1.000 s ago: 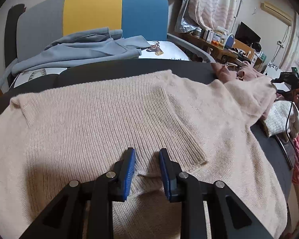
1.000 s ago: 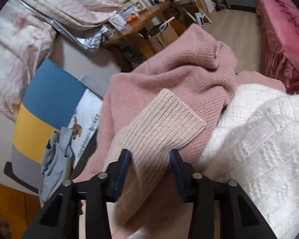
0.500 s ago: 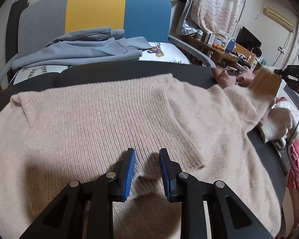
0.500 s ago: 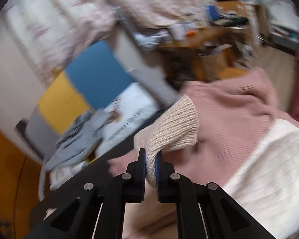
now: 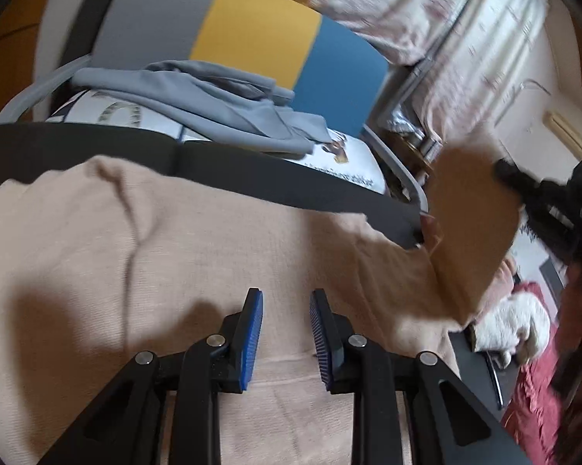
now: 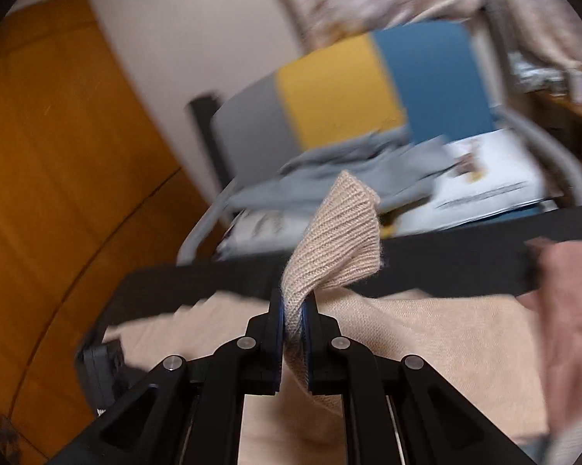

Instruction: Fold clothes

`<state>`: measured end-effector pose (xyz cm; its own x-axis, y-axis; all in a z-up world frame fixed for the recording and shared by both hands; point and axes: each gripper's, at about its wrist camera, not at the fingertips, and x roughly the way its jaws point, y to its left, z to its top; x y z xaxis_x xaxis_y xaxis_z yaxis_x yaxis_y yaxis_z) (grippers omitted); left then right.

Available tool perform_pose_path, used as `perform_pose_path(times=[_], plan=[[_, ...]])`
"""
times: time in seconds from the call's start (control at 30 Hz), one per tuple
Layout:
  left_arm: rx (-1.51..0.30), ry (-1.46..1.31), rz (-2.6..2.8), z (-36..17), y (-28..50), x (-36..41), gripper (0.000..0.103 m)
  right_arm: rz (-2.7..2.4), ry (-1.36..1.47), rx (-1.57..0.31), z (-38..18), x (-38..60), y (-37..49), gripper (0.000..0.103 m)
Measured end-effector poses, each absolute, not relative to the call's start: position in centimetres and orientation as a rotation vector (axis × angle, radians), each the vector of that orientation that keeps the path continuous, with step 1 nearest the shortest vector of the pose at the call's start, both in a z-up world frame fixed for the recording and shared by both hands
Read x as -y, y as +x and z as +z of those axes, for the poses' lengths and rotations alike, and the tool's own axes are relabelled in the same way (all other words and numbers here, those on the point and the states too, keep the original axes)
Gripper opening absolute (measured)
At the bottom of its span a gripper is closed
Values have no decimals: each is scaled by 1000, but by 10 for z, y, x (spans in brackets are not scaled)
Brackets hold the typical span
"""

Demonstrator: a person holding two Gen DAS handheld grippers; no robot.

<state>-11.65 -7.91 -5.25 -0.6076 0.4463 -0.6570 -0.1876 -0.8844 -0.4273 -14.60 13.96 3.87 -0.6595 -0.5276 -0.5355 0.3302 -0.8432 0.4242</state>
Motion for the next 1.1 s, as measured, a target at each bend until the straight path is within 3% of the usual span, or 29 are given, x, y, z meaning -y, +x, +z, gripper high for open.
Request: perform_pose_path(times=[0.17,0.3,0.33,0.4,0.47,0.6,0.73,0.87,1.03,1.1], plan=[[527,-1190,2556,-71,-115,110,25,-2328,1052,235,-29,-54,-151,9],[660,-1263,2501,-93,-117,125,25,-2227,1212,152,-81,-26,-155,15],[681,-1262,2491,-97,-117,127,25,-2211,1237,146,-88,-29,-153,19],[705,-1231,2477,-98,-117,128,29,-2199,1225,198,-86,-46,-151,39],[715,-1214,2454,-98,-117,128,30,-2226,1173,262,-72,-70,-141,53],[727,-1162,2406,-92,-115,123,30,-2377,1117,272,-54,-122,-126,54],[757,-1122,2351,-88,-112,112,37,-2454,1298,245,-79,-148,-137,51],[785,-1174,2341,-92,-117,103,41,-2467,1288,233,-94,-152,-135,49],[800,-1197,2370,-86,-122,100,41,-2522,1257,113,-97,-141,-130,50],[805,-1204,2383,-83,-124,98,34,-2519,1254,131,-96,-144,-133,50]])
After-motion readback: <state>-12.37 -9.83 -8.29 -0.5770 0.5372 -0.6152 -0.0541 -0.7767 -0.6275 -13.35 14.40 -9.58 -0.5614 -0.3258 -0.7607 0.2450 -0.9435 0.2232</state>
